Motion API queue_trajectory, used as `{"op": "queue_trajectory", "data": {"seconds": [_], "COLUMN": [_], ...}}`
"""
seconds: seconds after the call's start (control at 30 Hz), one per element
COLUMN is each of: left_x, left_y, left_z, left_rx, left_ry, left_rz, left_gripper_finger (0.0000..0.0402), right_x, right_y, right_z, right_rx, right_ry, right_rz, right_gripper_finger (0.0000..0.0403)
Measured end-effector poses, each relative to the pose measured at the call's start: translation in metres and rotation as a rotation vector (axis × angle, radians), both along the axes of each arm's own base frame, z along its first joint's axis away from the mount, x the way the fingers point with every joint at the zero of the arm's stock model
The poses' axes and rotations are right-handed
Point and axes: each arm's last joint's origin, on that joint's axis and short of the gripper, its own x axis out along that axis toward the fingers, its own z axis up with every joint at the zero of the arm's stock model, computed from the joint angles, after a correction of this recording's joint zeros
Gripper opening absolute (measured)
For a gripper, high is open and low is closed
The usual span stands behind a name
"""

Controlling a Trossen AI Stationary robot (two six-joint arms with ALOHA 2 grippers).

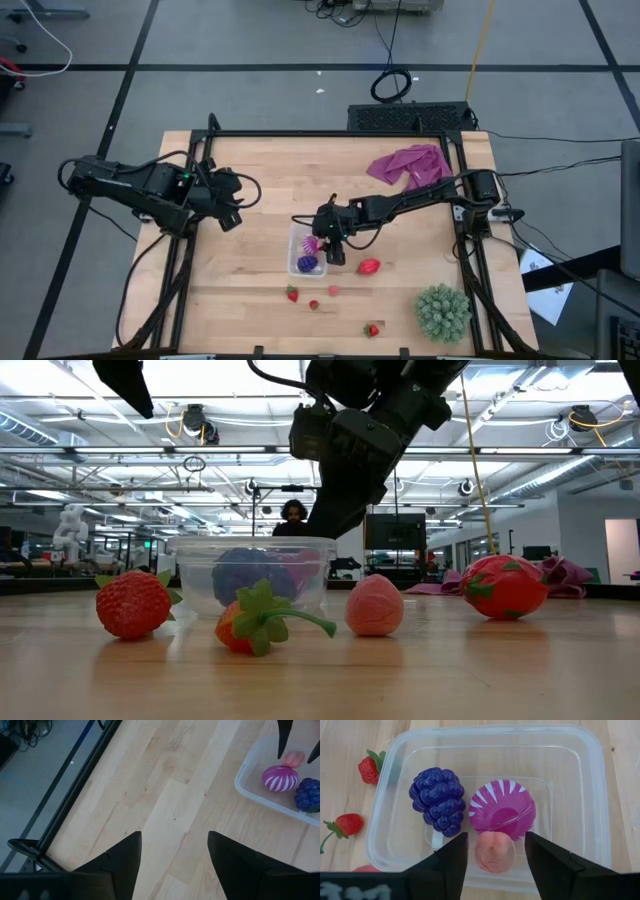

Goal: Pick and placing Produce into tupperware
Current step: Put the red top left strawberry into the transparent bin

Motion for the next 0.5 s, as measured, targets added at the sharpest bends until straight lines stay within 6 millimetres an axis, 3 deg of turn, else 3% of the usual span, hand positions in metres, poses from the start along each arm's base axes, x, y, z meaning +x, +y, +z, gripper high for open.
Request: {"op": "queue_trajectory", "data": {"seconds": [0.23,0.5], "left_x": [0.000,0.000], "left_y": [0.000,0.000], "left_z": [0.000,0.000], "left_rx": [0.000,-0.018], "left_ry": [0.000,-0.005], "left_rz": [0.000,0.009], "left_gripper_finger": [0.0232,0.0232], "right_x": [0.002,0.010], "right_y": [0.000,0.011], "right_z": [0.007,0.050], "right_rx": [-0.006,-0.027], "right_ry": [-0.011,0.055], "right_rz": [0.008,0.057], "right_gripper_finger": [0.0190,0.0190]}}
